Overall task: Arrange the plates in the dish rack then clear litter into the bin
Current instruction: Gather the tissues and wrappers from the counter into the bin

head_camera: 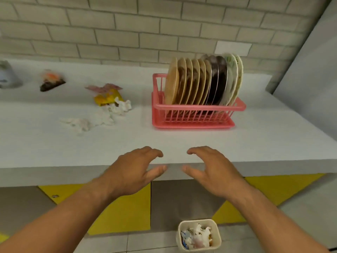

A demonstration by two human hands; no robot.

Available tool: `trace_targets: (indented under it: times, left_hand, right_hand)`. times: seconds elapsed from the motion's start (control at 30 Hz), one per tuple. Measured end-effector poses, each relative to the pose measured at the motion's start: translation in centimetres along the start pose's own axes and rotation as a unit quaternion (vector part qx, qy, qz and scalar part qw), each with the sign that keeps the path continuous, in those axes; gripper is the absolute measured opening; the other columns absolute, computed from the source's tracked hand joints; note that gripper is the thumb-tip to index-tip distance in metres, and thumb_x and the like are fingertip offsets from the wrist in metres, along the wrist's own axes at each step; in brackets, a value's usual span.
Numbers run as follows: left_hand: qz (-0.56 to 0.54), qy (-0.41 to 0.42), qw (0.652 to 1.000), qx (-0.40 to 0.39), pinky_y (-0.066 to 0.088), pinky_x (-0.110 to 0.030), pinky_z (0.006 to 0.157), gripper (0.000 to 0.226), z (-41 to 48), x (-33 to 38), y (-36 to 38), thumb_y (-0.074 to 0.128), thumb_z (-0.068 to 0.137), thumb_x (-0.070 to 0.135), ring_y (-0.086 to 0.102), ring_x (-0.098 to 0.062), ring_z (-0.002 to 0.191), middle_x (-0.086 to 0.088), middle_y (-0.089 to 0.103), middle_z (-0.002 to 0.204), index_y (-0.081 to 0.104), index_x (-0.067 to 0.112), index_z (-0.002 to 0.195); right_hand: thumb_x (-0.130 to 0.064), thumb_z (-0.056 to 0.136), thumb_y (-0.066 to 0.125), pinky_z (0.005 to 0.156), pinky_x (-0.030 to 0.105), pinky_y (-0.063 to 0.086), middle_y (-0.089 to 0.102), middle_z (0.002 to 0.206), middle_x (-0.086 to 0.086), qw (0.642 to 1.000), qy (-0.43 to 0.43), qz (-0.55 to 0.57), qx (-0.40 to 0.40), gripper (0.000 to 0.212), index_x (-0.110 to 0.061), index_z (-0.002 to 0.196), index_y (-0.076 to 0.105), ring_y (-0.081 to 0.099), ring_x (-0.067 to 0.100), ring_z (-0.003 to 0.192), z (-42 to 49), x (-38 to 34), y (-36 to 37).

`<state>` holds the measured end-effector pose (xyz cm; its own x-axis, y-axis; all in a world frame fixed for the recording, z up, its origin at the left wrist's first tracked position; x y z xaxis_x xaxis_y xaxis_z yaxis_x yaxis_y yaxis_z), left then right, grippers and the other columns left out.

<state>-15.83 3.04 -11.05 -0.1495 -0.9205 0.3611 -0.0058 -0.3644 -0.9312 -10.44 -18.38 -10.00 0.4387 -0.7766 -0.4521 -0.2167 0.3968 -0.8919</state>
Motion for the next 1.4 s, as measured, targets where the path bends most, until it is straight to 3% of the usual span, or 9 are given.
trace_targets:
  times: [0.13, 0.67, 0.97, 1.07, 1.23, 1.33, 1.4]
  left_hand:
    - [0.008, -0.003, 1.000, -0.003, 0.043, -0.031, 0.099, 0.055, -0.1, -2.9, -2.4, 0.031, 0.089, 0.068, 0.047, -0.006, 0.121, 0.018, 0.049, 0.135, 0.044, 0.038, 0.133]
    - [0.006, -0.055, 0.998, 0.018, 0.040, -0.026, 0.101, 0.053, 6.1, -14.2, -5.5, 0.032, 0.089, 0.066, 0.045, -0.004, 0.122, 0.020, 0.048, 0.135, 0.047, 0.037, 0.131]
    - [0.048, -0.040, 0.998, 0.028, 0.040, -0.022, 0.096, 0.043, 6.6, -22.4, -8.4, 0.041, 0.093, 0.056, 0.045, -0.004, 0.120, 0.019, 0.049, 0.132, 0.050, 0.035, 0.129]
    - [0.081, -0.034, 0.995, 0.044, 0.039, -0.022, 0.096, 0.047, 6.5, -26.4, -9.3, 0.048, 0.091, 0.055, 0.044, -0.007, 0.121, 0.015, 0.050, 0.132, 0.049, 0.031, 0.132]
    - [0.121, -0.036, 0.992, -0.024, 0.037, -0.026, 0.097, 0.064, 6.2, -32.0, -9.2, 0.047, 0.086, 0.064, 0.043, -0.011, 0.118, 0.013, 0.045, 0.133, 0.037, 0.033, 0.141]
    - [0.132, 0.007, 0.991, -0.019, 0.043, -0.027, 0.086, 0.045, 6.4, -33.5, -8.1, 0.040, 0.092, 0.053, 0.053, -0.015, 0.104, 0.010, 0.055, 0.119, 0.051, 0.031, 0.130]
    - [0.143, 0.036, 0.989, -0.019, 0.050, -0.026, 0.064, 0.038, 6.7, -34.0, -7.6, 0.035, 0.087, 0.039, 0.059, -0.013, 0.078, 0.011, 0.064, 0.092, 0.068, 0.029, 0.104]
  right_hand:
    - [-0.060, 0.089, 0.054, 0.109, 0.030, 0.035, 0.043, 0.142, -0.019, 1.000, 0.003, 0.018, 0.012, 0.051, -0.039, 0.135, 0.046, 0.038, 0.006, 0.131, 1.7, -3.3, 0.5]
    - [-0.053, 0.094, 0.050, 0.110, 0.026, 0.033, 0.039, 0.145, -0.017, 0.998, -0.044, 0.021, -0.036, 0.047, -0.036, 0.138, 0.043, 0.036, 0.007, 0.133, 15.1, -8.8, 5.2]
    - [-0.046, 0.096, 0.051, 0.105, 0.026, 0.038, 0.047, 0.137, -0.013, 0.998, -0.054, -0.011, -0.019, 0.043, -0.030, 0.135, 0.048, 0.046, 0.010, 0.125, 20.7, -14.1, 7.6]
    - [-0.045, 0.096, 0.051, 0.102, 0.024, 0.039, 0.047, 0.135, -0.014, 1.000, -0.027, 0.003, -0.011, 0.042, -0.031, 0.135, 0.048, 0.047, 0.009, 0.123, 21.6, -16.0, 9.5]
    - [-0.044, 0.096, 0.050, 0.100, 0.023, 0.039, 0.049, 0.132, -0.015, 1.000, 0.009, -0.007, -0.006, 0.040, -0.033, 0.134, 0.049, 0.047, 0.009, 0.121, 23.2, -18.4, 12.3]
    - [-0.044, 0.095, 0.050, 0.098, 0.023, 0.040, 0.050, 0.131, -0.015, 1.000, 0.031, 0.000, -0.001, 0.039, -0.033, 0.133, 0.050, 0.049, 0.008, 0.118, 24.0, -19.5, 14.0]
    - [-0.043, 0.096, 0.050, 0.099, 0.024, 0.041, 0.050, 0.130, -0.014, 0.999, 0.043, -0.003, -0.008, 0.039, -0.031, 0.133, 0.051, 0.050, 0.009, 0.118, 24.3, -20.0, 15.1]
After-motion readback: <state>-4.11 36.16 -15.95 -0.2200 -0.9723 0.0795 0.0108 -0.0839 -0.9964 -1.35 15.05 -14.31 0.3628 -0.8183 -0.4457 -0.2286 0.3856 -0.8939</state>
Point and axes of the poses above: each hand's wrist, its own z-axis towards the middle knuckle, its own y-axis out of the palm, x = y × z, the point moved 3 cm from there along z, towards the middle knuckle
